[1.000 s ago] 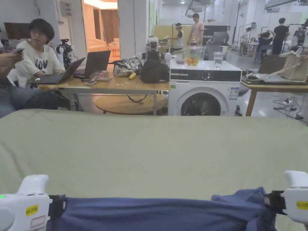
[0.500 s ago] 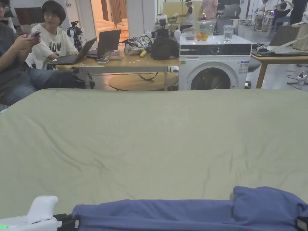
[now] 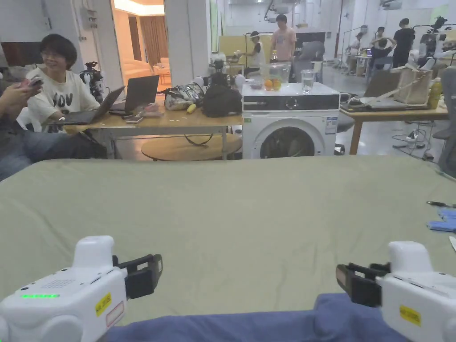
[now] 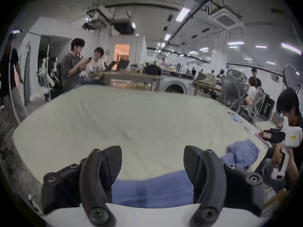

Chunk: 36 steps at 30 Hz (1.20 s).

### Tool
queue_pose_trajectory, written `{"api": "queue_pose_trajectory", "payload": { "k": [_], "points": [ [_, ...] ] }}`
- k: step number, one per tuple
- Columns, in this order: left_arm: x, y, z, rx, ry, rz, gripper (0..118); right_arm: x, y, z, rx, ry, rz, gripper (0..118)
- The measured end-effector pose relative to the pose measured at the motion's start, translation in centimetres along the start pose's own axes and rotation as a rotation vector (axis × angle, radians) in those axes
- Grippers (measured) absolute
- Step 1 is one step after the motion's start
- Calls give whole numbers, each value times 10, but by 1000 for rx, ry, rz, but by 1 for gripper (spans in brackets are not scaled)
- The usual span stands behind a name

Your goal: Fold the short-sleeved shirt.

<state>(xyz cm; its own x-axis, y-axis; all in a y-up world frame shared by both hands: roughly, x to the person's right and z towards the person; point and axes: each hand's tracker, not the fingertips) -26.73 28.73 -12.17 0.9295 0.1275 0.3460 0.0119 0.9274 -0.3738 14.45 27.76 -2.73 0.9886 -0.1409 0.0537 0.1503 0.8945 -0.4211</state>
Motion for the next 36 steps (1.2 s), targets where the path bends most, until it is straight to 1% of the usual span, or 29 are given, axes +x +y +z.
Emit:
{"api": "queue_pose_trajectory", "payload": {
  "k": [1,2,3,5,6,8,9,11,12,13,15,17,18,19,20,21,24,26,28,29,30,32,33,35,36],
  "points": [
    [6,0,-1,7,-7,-12,78,-8,0,-4,4,6,14,54],
    [12,0,-2,7,-16,-31,73,-16,-3,-9,10,7,25,43],
    [17,-2,-3,5,-16,-43,62,-23,-4,-14,8,7,34,34],
    [21,-4,-5,-27,-48,-57,10,-31,-6,-21,-10,19,44,6],
    [21,-7,-3,-22,-42,-51,0,-33,-9,-23,-17,32,37,0],
    [19,-10,3,-21,-45,-31,0,-37,-10,-27,-37,38,43,0],
    [15,-10,5,-33,-71,2,0,-39,-11,-28,-32,23,57,0],
    [3,-7,10,-44,-91,73,0,-41,-12,-26,-36,27,67,0],
    [-6,-6,14,-32,-105,126,0,-39,-12,-26,-36,35,61,0],
    [-17,-4,19,-19,-149,184,0,-37,-11,-25,-38,41,57,0],
    [-48,-2,29,-9,-276,302,0,-35,-13,-20,-41,65,54,0],
    [-80,-9,34,-50,-294,396,2,-29,-16,-15,-49,79,61,0],
    [-96,-15,34,-82,-272,434,20,-28,-19,-13,-53,79,61,0],
    [-109,-20,30,-112,-249,469,60,-25,-21,-11,-58,84,57,0],
    [-124,-30,29,-133,-238,502,91,-20,-24,-9,-73,98,41,0],
    [-139,-40,27,-155,-228,542,106,-17,-27,-7,-80,101,27,0],
    [-165,-74,13,-214,-168,706,107,-11,-31,-4,-100,117,-32,0],
    [-174,-95,1,-253,-173,787,107,-9,-33,-1,-104,125,-57,0],
    [-172,-109,-10,-290,-158,820,107,-7,-34,2,-107,119,-58,0],
    [-169,-116,-18,-319,-164,838,105,-6,-35,3,-110,112,-57,0],
    [-164,-121,-24,-346,-187,853,98,-6,-36,4,-112,108,-57,0],
    [-150,-127,-36,-359,-215,871,62,-4,-37,6,-115,106,-65,0],
    [-143,-128,-44,-367,-231,878,51,-3,-37,7,-117,105,-70,0],
    [-137,-131,-54,-355,-268,921,48,-2,-38,7,-118,101,-75,0],
    [-136,-131,-57,-346,-257,969,44,-1,-38,8,-119,97,-78,0]
  ]
}}
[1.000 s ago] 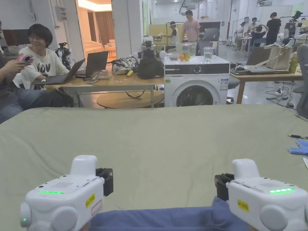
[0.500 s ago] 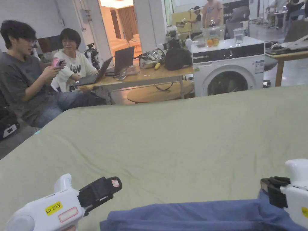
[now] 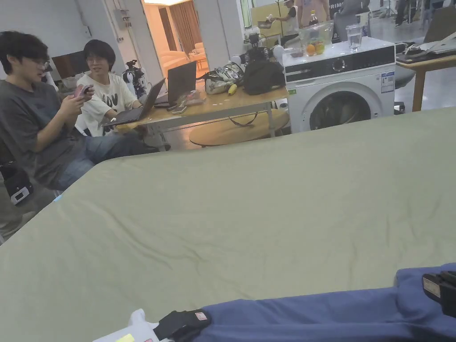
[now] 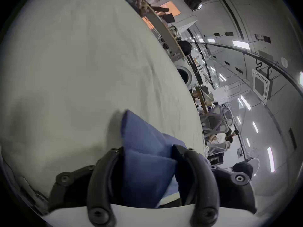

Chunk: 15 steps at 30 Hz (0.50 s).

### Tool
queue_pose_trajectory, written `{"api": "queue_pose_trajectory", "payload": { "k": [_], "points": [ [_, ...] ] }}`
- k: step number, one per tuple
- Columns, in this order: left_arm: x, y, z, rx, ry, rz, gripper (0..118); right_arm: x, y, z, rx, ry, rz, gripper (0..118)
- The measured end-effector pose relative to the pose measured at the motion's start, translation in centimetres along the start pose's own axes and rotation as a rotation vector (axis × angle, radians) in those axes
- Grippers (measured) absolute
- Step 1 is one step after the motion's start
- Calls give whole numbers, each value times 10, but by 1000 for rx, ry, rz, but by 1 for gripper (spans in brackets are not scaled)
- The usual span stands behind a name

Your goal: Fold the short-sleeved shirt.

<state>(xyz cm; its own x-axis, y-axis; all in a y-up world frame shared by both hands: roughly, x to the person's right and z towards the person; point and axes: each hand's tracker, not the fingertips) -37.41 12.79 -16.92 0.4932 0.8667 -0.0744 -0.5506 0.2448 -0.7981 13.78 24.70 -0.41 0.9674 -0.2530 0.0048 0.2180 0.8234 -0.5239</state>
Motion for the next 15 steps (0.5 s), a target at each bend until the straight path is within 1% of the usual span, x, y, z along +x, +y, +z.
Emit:
{"api": "queue_pose_trajectory", "payload": {
  "k": [1,2,3,4,5,6,8,10,13,15],
  "points": [
    [0,1,-2,7,0,29,37,1,-1,1,-1,-1,-2,0],
    [0,1,-3,15,-12,53,32,4,-2,2,-1,-2,-5,0],
    [1,-1,0,35,-17,47,32,6,-2,4,0,-5,-13,0],
    [5,0,3,42,-6,32,13,8,-3,5,0,-5,-19,0],
    [11,3,10,81,18,12,11,10,-3,6,1,-4,-32,0],
    [19,7,19,139,10,-27,10,14,-3,7,2,-3,-47,0],
    [33,22,40,184,-21,-80,8,18,-2,9,4,-1,-61,0],
    [54,40,66,258,22,-141,8,20,0,11,5,1,-62,0],
    [100,51,96,361,182,-417,8,22,4,15,28,-6,-50,0],
    [136,40,91,327,287,-616,8,24,10,14,29,-6,-37,0]
  ]
}}
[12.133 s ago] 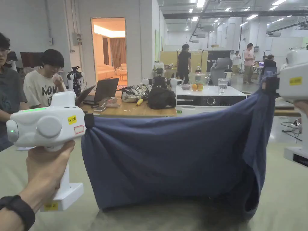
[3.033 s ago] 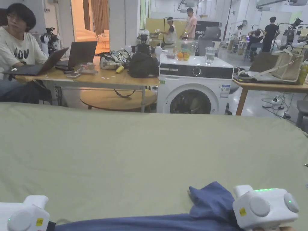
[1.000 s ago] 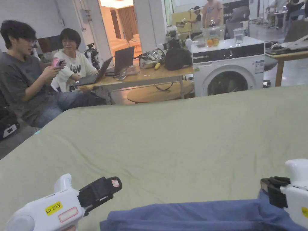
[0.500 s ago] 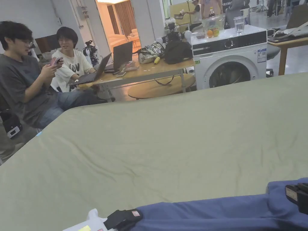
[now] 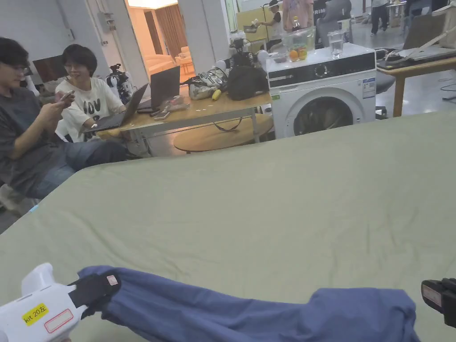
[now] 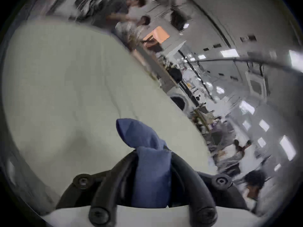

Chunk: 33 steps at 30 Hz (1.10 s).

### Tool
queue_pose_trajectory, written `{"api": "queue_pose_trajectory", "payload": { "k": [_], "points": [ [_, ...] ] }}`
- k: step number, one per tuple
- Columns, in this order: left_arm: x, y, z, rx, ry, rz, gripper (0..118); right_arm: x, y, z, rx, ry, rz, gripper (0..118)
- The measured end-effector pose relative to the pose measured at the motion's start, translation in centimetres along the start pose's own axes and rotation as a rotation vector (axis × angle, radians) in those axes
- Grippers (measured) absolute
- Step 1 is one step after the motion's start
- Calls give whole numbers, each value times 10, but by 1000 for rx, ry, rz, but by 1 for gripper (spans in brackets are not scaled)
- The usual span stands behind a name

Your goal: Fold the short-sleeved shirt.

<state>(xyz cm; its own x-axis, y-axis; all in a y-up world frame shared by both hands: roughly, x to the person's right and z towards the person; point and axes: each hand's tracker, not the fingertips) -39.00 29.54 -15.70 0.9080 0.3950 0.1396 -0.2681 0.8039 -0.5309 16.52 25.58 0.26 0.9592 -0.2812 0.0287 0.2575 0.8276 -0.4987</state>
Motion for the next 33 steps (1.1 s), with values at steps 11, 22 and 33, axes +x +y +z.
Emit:
{"api": "queue_pose_trajectory", "payload": {
  "k": [11,22,33],
  "points": [
    [163,-142,-130,-383,-182,-391,8,1,-1,9,-18,-6,30,0],
    [111,-100,-118,-250,-317,68,40,22,-7,5,-40,4,-51,0],
    [125,-132,-134,-427,-518,-35,2,9,-12,-13,-90,30,-37,0]
  ]
}}
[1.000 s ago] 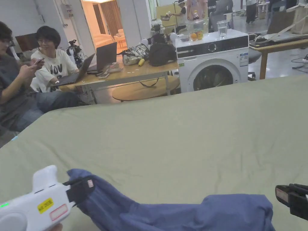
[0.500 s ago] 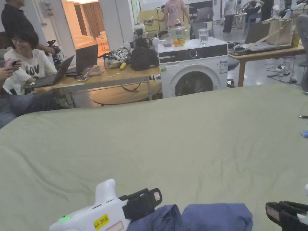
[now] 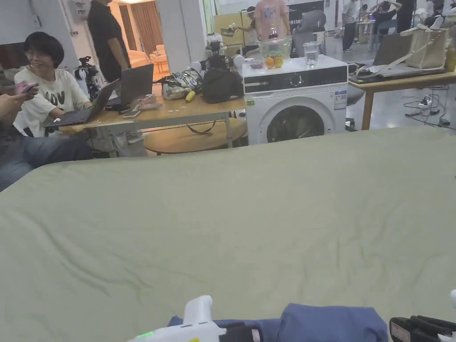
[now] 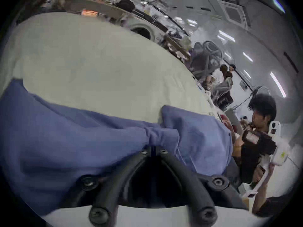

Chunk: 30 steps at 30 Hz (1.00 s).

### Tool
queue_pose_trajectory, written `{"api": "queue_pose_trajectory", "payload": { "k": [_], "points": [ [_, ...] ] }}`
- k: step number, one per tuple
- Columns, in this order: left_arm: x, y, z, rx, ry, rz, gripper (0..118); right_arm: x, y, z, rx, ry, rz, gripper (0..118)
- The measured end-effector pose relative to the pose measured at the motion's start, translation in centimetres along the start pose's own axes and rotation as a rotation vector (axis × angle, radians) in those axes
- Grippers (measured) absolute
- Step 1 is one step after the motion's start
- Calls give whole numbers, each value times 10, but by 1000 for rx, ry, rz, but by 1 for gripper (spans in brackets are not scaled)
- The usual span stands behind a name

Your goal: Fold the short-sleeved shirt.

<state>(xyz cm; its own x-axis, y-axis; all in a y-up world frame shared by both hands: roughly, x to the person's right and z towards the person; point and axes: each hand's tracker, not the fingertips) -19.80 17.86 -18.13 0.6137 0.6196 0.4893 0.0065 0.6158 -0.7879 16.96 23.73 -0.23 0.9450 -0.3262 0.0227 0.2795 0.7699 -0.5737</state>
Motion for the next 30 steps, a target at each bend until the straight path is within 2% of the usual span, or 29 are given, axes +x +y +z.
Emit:
{"api": "queue_pose_trajectory", "payload": {
  "k": [1,2,3,4,5,8,11,14,15,17,19,22,24,27,30],
  "points": [
    [-2,4,20,64,-12,-24,5,-1,1,-3,-3,3,0,0],
    [-7,10,40,103,21,-16,17,-2,2,-6,-3,9,1,0],
    [-18,16,60,110,58,12,44,-4,3,-8,-5,20,3,0],
    [-28,19,75,115,79,46,89,-5,3,-11,-8,31,2,0],
    [-40,21,92,164,107,89,101,-6,3,-13,-11,43,2,0],
    [-82,18,112,201,190,272,100,-10,0,-20,-23,61,1,0],
    [-107,3,92,172,94,423,100,-16,-5,-22,-40,69,3,0],
    [-111,-13,54,102,41,492,88,-17,-8,-18,-50,66,11,0],
    [-108,-19,43,95,24,524,88,-16,-9,-16,-49,59,13,0],
    [-115,-24,43,182,17,644,43,-13,-9,-10,-50,50,14,0],
    [-119,-27,57,231,-48,729,17,-10,-8,-4,-41,44,12,0],
    [-101,-14,98,387,-44,630,8,-1,-3,-1,-30,27,2,0],
    [-76,12,135,450,9,493,7,5,0,0,-25,32,-5,0],
    [-22,42,154,433,138,240,7,10,4,-1,-5,39,-26,0],
    [33,43,117,353,161,28,7,8,7,-3,5,47,-49,0]
  ]
}}
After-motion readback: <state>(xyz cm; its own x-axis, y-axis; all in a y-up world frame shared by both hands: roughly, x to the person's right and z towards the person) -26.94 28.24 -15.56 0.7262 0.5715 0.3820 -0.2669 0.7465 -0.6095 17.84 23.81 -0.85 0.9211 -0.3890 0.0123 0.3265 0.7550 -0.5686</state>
